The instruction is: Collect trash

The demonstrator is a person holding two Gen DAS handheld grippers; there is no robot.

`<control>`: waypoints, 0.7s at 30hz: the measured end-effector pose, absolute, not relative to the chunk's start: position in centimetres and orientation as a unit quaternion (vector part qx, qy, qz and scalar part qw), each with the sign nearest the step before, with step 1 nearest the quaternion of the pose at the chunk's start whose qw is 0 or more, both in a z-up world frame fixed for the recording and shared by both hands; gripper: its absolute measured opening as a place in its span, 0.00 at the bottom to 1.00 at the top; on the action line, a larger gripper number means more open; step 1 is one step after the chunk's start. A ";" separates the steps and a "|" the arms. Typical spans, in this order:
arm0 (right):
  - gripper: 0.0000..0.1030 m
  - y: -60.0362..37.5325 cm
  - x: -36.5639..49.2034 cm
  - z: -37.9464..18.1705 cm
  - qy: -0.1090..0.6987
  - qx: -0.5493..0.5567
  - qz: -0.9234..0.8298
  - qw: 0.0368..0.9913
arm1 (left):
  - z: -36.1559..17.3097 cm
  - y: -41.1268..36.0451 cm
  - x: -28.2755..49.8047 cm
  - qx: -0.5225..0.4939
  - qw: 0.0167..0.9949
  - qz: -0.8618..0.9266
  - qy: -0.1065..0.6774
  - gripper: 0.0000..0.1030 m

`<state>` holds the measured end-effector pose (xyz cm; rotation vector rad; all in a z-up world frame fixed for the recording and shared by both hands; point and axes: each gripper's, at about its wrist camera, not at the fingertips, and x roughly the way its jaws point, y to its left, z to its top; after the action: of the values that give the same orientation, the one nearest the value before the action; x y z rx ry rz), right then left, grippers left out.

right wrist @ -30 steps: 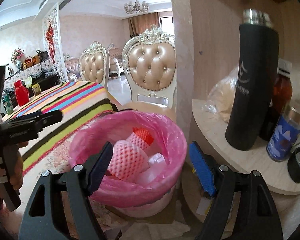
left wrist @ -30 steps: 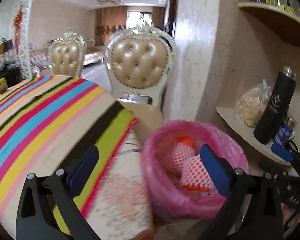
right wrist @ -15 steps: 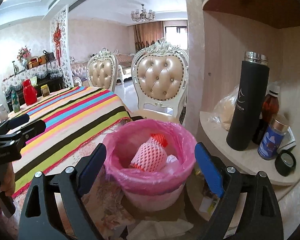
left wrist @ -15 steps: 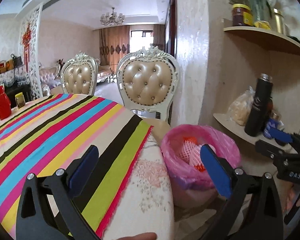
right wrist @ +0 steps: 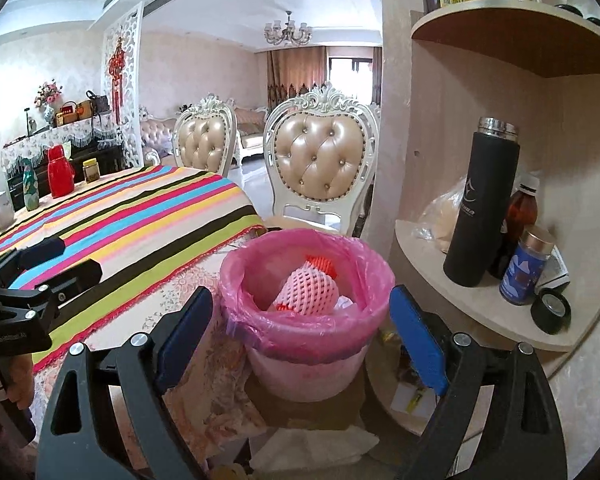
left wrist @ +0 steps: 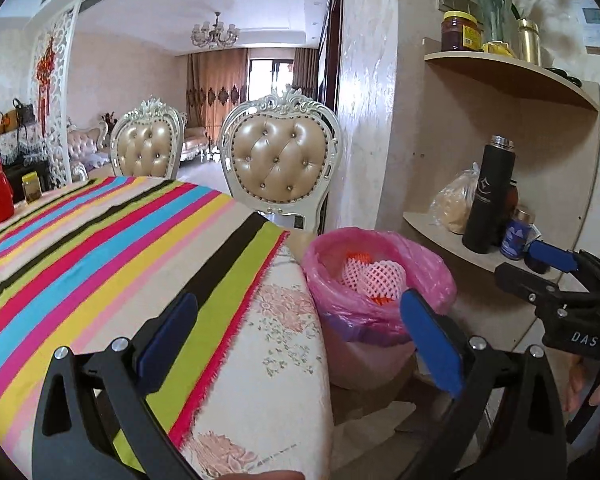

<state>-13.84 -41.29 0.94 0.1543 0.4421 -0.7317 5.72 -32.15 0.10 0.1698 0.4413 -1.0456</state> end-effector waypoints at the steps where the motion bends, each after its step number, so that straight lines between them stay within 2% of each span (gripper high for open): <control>1: 0.82 -41.1 -13.9 1.0 0.213 0.074 -0.355 0.907 | 0.0 -32.3 5.8 0.079 0.839 -0.496 0.211 0.95; 21: 0.82 -40.5 -14.0 0.7 0.216 0.064 -0.354 0.908 | -1.8 -33.0 5.0 0.100 0.834 -0.504 0.202 0.95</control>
<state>-13.97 -40.52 0.65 0.1319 0.4454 -0.7300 4.99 -33.05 -1.76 0.2126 0.4291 -1.0682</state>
